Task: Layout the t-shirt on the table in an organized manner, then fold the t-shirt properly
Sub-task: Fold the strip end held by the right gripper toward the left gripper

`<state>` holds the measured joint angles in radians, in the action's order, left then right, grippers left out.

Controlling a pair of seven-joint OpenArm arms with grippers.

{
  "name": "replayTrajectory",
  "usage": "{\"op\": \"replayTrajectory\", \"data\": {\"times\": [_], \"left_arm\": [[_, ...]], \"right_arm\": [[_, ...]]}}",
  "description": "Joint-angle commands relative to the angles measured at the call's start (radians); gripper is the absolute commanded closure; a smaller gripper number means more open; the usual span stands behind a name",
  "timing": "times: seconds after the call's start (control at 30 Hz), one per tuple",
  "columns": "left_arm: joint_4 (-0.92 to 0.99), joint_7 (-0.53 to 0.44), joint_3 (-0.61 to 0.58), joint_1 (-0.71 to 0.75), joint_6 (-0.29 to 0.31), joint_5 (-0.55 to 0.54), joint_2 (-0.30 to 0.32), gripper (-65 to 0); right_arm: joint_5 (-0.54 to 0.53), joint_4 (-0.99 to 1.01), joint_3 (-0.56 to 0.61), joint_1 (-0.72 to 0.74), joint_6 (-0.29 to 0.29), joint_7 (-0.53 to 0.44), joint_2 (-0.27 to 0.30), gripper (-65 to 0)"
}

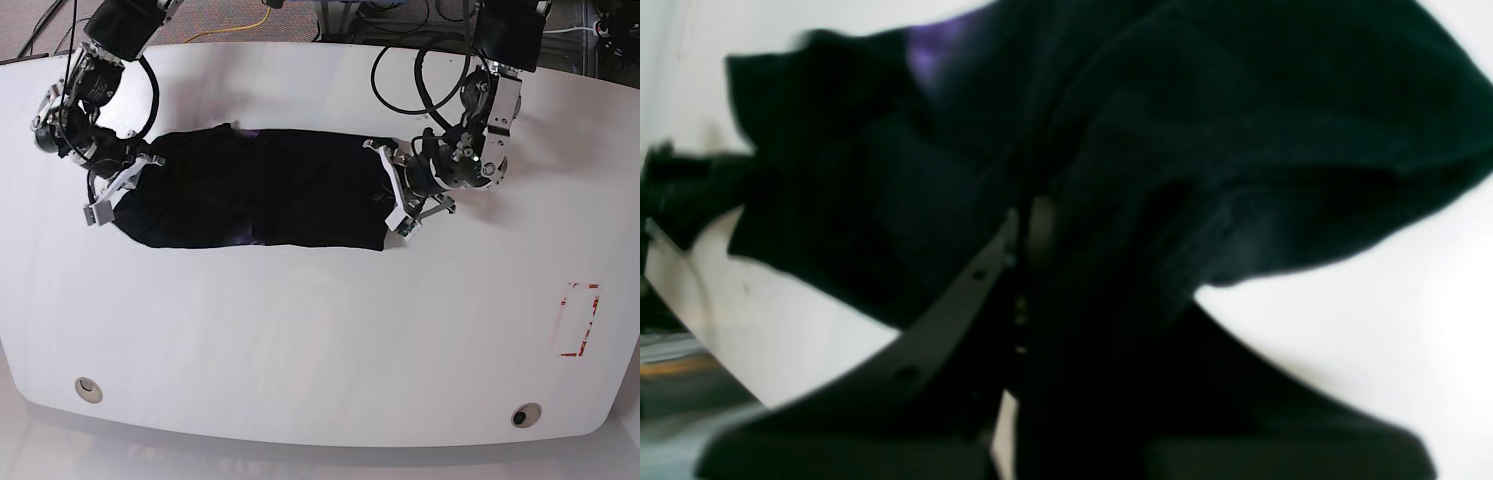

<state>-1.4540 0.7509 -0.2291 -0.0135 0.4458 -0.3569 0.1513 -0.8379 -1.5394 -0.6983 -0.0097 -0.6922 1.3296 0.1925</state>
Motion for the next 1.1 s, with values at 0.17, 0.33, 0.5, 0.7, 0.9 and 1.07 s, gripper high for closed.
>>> {"op": "replayTrajectory", "data": {"times": [0.17, 0.33, 0.5, 0.7, 0.9, 1.07], "left_arm": [[-0.001, 0.042, -0.002, -0.001, -0.003, 0.031, 0.006, 0.0], [-0.001, 0.042, -0.003, -0.001, -0.003, 0.031, 0.003, 0.0], [-0.001, 0.042, -0.003, 0.001, -0.003, 0.031, 0.001, 0.0], [-0.001, 0.042, -0.003, 0.002, -0.003, 0.031, 0.001, 0.0], [-0.003, 0.042, -0.003, 0.01, -0.003, 0.031, 0.004, 0.0], [-0.006, 0.042, -0.003, 0.014, -0.003, 0.031, 0.004, 0.0]], "right_arm": [[-0.044, -0.243, 0.029, -0.025, -0.006, 0.015, -0.034, -1.4], [-0.044, -0.316, 0.084, -0.037, -0.006, 0.017, -0.074, -1.4], [-0.044, -0.362, 0.157, -0.043, -0.006, 0.017, -0.127, -1.4], [-0.044, -0.382, 0.248, -0.043, -0.006, 0.017, -0.186, -1.4], [-0.042, -0.382, 0.317, -0.042, -0.006, 0.015, -0.227, -1.4], [-0.042, -0.382, 0.366, -0.032, -0.006, 0.012, -0.252, -1.4]]}}
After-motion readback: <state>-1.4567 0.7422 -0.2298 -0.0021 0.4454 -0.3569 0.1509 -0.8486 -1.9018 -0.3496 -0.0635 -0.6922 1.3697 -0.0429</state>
